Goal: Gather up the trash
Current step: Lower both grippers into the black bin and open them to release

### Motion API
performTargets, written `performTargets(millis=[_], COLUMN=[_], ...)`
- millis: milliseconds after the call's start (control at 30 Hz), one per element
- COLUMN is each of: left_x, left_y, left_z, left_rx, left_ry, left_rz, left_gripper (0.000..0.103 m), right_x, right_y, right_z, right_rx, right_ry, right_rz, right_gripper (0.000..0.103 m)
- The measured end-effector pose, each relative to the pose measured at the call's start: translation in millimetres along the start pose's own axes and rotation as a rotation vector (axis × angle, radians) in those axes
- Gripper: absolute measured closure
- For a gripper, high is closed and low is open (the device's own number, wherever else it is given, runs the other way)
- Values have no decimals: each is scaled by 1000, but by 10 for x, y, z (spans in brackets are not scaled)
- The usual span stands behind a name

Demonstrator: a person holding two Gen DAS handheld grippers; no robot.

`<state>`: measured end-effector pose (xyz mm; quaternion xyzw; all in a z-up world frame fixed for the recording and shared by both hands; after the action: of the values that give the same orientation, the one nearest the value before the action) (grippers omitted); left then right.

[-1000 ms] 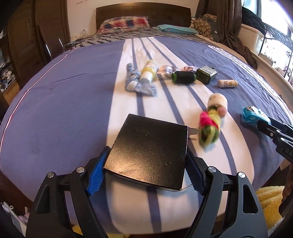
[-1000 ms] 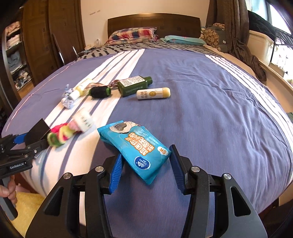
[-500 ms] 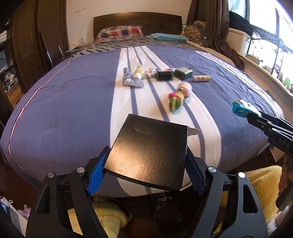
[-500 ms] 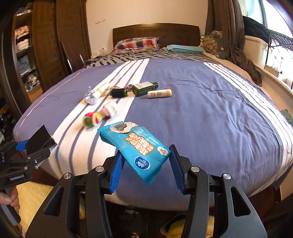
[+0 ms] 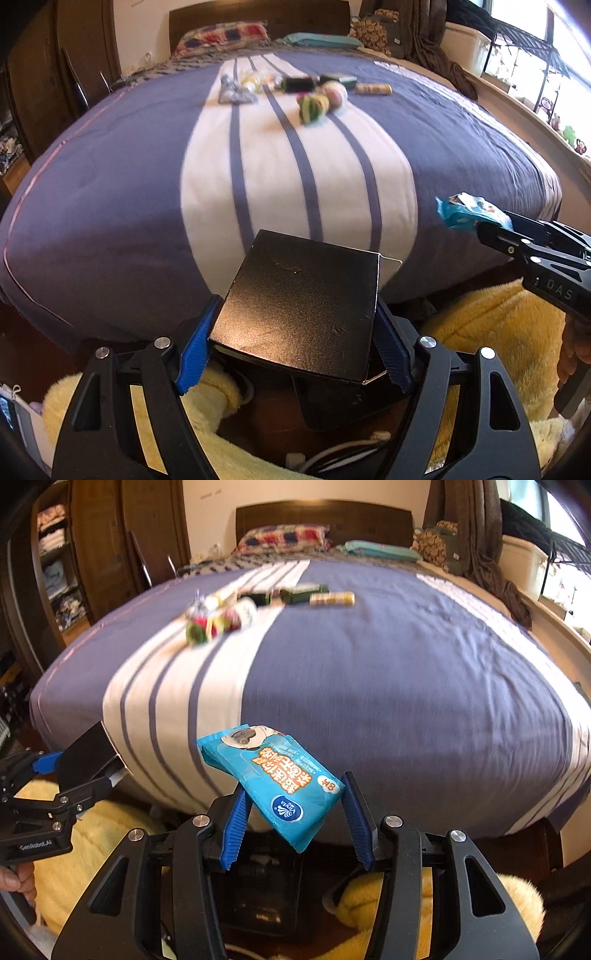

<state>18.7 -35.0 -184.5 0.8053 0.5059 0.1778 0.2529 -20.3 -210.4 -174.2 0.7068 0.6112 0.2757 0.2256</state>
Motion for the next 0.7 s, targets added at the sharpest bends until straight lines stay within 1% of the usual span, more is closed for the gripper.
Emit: performTargets(millis=[200,400,600,700], left_x=[-97,-114,-145,-162], left_y=[-285,-501,-712,-773], left_z=[337,676,1023,1148], left_rx=[104,202,315,357], left_ry=[-32,-51,-114,-138], left_rz=[2,-8,-26,-28], left_gripper=[29,29,29,29], right_x=[45,62,80,69], right_y=[-261,-484,-684,-740], right_z=[343,663,919,1028], right_rx=[113,218,321,357], right_ry=[8,17,41,47], right_rz=[5,11,27,39], right_gripper=[54,54,54,54])
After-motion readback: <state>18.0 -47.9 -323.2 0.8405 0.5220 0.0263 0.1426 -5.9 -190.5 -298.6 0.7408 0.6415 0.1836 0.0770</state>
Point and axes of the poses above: each gripper's, at about its wrist camera, not at the fingertips, and z roughly the way its jaws point, x to its left, y to its top, the point moved 2 cm from there along z, roughly the way its jaws point, and after that the axes turned 5 degrees about z, right-handed, at the moved point
